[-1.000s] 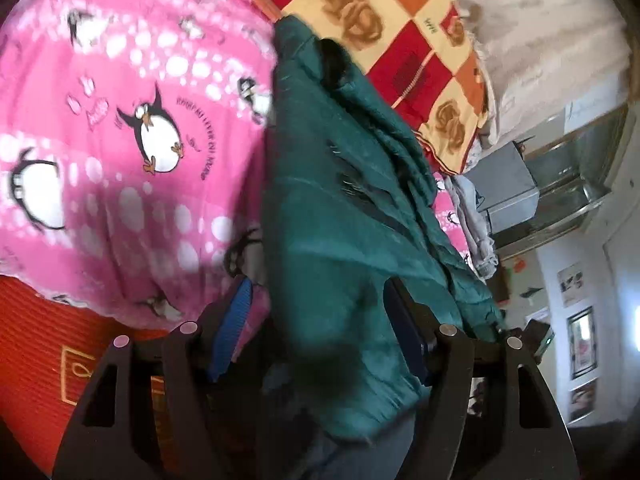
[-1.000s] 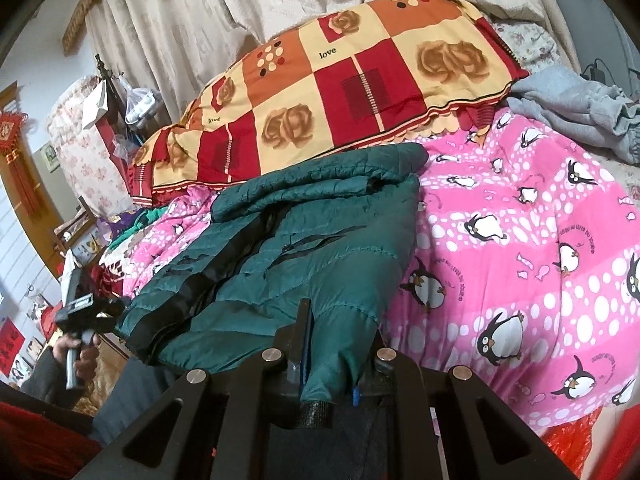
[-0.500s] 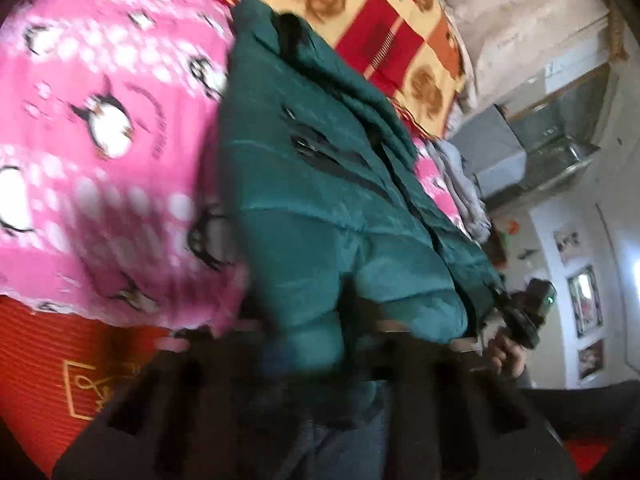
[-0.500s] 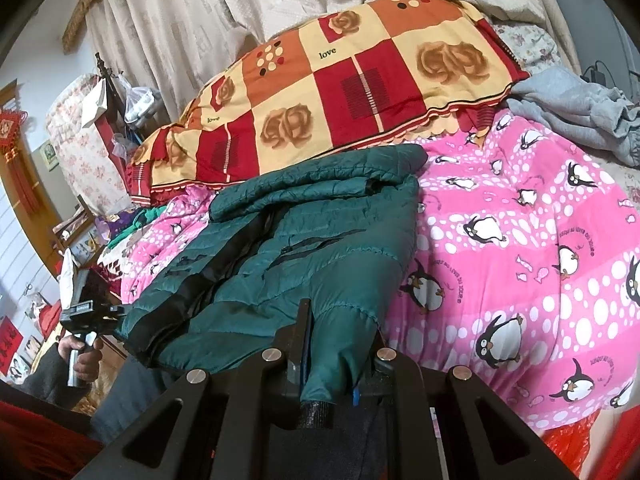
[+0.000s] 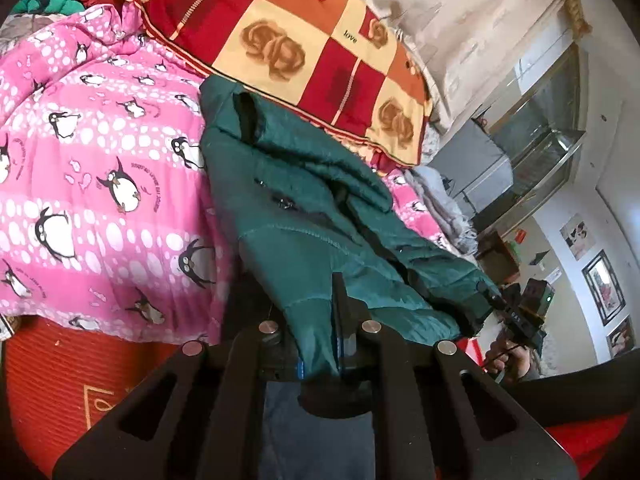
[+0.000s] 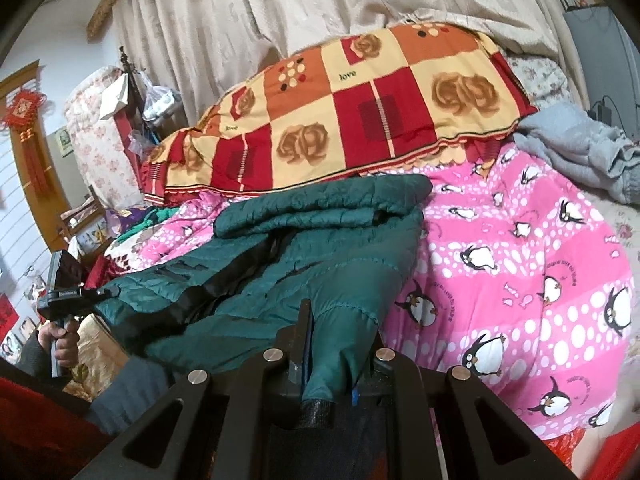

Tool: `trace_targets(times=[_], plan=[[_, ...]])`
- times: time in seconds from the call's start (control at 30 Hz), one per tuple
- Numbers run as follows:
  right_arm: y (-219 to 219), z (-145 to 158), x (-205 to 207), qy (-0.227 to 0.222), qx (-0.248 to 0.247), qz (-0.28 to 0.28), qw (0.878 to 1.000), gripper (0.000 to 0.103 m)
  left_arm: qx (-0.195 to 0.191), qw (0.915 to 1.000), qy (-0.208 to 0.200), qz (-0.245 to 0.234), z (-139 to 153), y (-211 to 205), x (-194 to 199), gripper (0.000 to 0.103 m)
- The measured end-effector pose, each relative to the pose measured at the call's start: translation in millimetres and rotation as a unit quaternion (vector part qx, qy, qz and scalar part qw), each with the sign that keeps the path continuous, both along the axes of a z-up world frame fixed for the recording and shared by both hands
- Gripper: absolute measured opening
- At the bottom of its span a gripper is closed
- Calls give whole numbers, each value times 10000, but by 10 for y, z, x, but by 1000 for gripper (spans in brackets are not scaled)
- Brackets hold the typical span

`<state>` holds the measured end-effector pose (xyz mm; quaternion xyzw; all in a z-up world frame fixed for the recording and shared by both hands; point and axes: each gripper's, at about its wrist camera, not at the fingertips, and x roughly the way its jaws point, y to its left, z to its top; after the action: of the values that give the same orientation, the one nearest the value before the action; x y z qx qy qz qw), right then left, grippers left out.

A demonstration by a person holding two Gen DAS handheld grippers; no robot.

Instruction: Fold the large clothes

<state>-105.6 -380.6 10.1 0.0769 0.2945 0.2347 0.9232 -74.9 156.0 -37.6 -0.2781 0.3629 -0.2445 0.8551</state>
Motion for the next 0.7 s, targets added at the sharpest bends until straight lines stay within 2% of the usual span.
trace_targets(times=[0.2, 0.4, 0.53, 0.7], plan=[[-64, 165, -238, -197, 101, 71, 9997, 12, -213, 9997, -110, 60, 56, 21, -224, 9], [-161, 370, -325, -376, 307, -11, 9988, 12, -389, 9982, -454, -70, 343, -69, -338, 9], [-241, 490, -354, -489, 353, -89, 9981, 12, -458, 9967, -665, -88, 531, -130, -331, 9], [-255, 525, -251, -550, 438, -156, 9974, 12, -601, 9949, -772, 226, 610, -86, -151, 9]])
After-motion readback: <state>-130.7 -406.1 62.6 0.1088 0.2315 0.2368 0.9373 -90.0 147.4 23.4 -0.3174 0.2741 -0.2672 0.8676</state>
